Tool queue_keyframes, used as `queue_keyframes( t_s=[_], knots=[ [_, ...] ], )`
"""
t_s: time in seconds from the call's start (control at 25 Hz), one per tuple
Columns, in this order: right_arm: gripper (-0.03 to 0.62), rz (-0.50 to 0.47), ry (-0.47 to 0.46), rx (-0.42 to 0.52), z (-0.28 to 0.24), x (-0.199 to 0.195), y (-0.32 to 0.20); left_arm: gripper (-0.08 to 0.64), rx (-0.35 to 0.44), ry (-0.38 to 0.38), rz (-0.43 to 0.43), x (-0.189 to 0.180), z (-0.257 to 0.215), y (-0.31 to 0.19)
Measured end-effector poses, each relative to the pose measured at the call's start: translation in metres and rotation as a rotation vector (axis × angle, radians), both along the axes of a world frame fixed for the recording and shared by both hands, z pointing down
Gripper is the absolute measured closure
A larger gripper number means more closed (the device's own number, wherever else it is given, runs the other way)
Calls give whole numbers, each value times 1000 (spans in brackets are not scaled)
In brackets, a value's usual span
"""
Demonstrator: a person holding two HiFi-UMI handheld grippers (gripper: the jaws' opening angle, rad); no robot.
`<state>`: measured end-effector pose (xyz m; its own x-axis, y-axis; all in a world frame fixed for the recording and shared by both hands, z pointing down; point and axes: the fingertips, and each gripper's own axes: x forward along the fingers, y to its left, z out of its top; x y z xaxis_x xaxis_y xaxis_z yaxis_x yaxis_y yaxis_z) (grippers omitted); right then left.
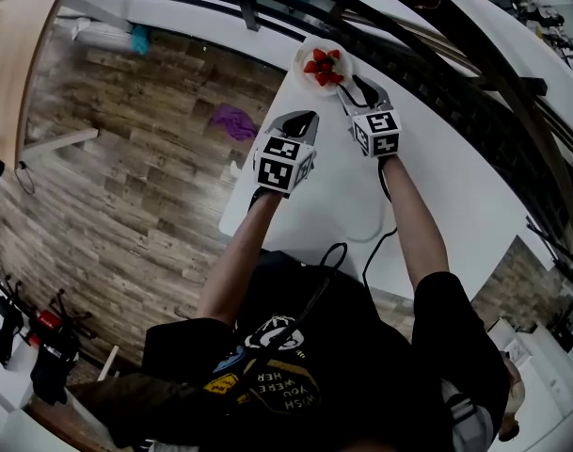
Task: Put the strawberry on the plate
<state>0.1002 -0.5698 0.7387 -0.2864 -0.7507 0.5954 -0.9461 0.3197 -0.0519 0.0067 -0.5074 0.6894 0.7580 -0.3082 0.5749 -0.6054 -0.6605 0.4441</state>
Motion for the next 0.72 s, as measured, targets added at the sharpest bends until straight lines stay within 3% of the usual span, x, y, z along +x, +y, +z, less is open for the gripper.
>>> queue_keyframes(
  t_s=[0.28, 0.48, 0.72],
  knots=[
    [493, 113, -144, 159, -107, -14, 77, 555, 74, 29, 14, -6, -44, 30],
    [539, 103, -165, 258, -168, -23, 130, 555, 170, 42, 4, 1, -89, 64],
    [564, 103, -206, 350, -229, -18, 191, 555, 277, 56, -66, -2, -145, 122]
  ],
)
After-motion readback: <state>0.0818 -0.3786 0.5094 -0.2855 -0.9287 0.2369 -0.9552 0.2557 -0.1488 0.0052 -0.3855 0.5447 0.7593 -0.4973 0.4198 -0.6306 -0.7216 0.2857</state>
